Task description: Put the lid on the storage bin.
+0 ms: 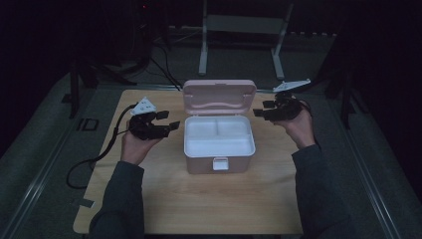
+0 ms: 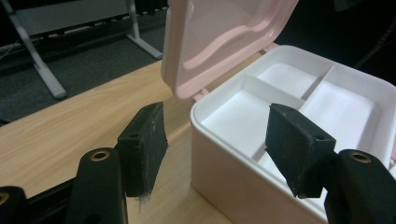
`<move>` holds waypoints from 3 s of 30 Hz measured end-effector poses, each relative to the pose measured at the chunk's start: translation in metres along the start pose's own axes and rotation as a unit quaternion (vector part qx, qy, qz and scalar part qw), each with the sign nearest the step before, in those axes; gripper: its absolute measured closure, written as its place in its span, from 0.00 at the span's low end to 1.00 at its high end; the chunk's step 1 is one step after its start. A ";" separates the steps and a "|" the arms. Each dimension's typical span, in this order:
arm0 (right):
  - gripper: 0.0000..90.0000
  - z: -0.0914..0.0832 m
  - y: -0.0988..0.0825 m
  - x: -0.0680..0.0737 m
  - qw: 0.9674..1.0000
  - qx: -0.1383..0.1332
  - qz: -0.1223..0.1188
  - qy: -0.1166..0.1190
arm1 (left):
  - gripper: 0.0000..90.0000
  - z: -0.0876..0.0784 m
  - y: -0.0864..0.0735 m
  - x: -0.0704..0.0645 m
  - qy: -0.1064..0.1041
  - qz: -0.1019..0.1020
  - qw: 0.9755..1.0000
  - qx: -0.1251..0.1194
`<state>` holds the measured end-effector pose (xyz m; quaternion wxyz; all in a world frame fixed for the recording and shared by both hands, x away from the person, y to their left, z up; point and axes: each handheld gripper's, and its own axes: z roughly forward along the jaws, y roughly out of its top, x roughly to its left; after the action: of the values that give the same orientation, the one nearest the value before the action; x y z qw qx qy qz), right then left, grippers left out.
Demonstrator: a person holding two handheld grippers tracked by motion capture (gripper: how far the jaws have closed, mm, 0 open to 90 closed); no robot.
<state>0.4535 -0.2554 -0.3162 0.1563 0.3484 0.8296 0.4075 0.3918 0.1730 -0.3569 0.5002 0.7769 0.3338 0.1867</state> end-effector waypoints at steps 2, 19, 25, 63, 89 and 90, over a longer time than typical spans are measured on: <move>0.46 0.002 0.003 0.002 1.000 -0.005 -0.005 -0.002 | 0.42 0.001 0.003 0.001 0.003 -0.001 1.000 0.000; 0.43 0.014 0.022 0.014 0.999 -0.025 -0.027 -0.015 | 0.43 0.020 0.032 0.008 0.009 -0.002 1.000 -0.015; 0.43 0.012 0.026 0.015 0.999 -0.032 -0.034 -0.017 | 0.44 0.022 0.043 0.008 -0.005 -0.005 1.000 -0.029; 0.48 0.011 0.050 0.020 0.997 -0.048 -0.060 -0.011 | 0.48 0.038 0.083 0.001 0.000 0.014 1.000 -0.025; 0.49 0.004 0.037 0.026 0.996 -0.049 -0.070 0.005 | 0.52 0.029 0.076 -0.009 -0.012 0.019 1.000 -0.013; 0.49 0.003 0.037 0.027 0.996 -0.049 -0.070 0.005 | 0.52 0.028 0.076 -0.009 -0.013 0.019 1.000 -0.013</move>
<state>0.4530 -0.2192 -0.2887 0.1974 0.2791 0.8318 0.4372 0.4281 0.1273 -0.3002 0.5111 0.7790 0.3094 0.1903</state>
